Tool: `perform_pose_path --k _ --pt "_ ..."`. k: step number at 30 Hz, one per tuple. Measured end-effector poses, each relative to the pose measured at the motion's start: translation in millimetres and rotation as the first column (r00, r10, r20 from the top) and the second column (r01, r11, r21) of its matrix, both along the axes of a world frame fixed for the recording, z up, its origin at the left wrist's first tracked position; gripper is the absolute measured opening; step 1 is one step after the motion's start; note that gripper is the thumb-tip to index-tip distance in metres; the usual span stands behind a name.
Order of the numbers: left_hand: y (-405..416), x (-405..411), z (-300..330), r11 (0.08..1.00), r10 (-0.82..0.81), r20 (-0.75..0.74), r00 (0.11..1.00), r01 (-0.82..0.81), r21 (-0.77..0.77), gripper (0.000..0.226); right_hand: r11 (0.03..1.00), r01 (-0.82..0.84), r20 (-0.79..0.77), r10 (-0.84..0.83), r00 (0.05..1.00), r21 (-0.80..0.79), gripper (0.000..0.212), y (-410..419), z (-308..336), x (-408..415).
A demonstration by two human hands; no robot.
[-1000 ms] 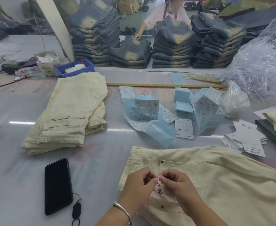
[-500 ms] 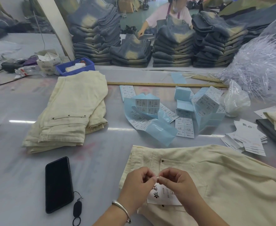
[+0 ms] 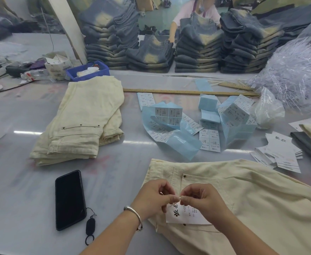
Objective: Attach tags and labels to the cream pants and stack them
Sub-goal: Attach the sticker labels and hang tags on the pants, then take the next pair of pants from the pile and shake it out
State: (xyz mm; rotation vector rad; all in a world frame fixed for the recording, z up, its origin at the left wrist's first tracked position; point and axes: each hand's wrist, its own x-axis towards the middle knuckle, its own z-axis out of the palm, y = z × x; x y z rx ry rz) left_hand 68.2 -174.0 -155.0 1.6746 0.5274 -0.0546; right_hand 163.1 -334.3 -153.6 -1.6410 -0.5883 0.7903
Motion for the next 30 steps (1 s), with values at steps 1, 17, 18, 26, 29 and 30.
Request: perform_pose_path --k 1,17,18,26,29,30 --pt "0 0 -1 1.000 0.003 0.003 1.000 -0.003 0.000 0.019 1.000 0.002 -0.009 -0.002 1.000 0.004 0.006 0 0 0" --pt "3 77 -10 0.358 -0.352 -0.198 0.915 0.327 0.874 0.054 0.828 0.437 0.448 -0.261 0.855 -0.351 0.023 -80 2 13" --pt "1 85 -13 0.348 -0.352 -0.251 0.902 0.375 0.859 0.060 0.780 0.490 0.461 -0.295 0.837 -0.389 0.027 -97 2 11" --pt "-20 131 -20 0.427 -0.315 -0.379 0.870 0.486 0.762 0.076 0.488 0.492 0.333 -0.379 0.863 -0.721 0.004 -191 -10 0" --pt "-39 142 -12 0.458 -0.348 -0.441 0.827 0.560 0.690 0.064 0.511 0.468 0.317 -0.358 0.878 -0.721 0.015 -196 -9 3" --pt "-46 146 -7 0.463 -0.377 -0.471 0.797 0.603 0.649 0.058 0.523 0.468 0.324 -0.347 0.880 -0.712 0.020 -198 -10 3"
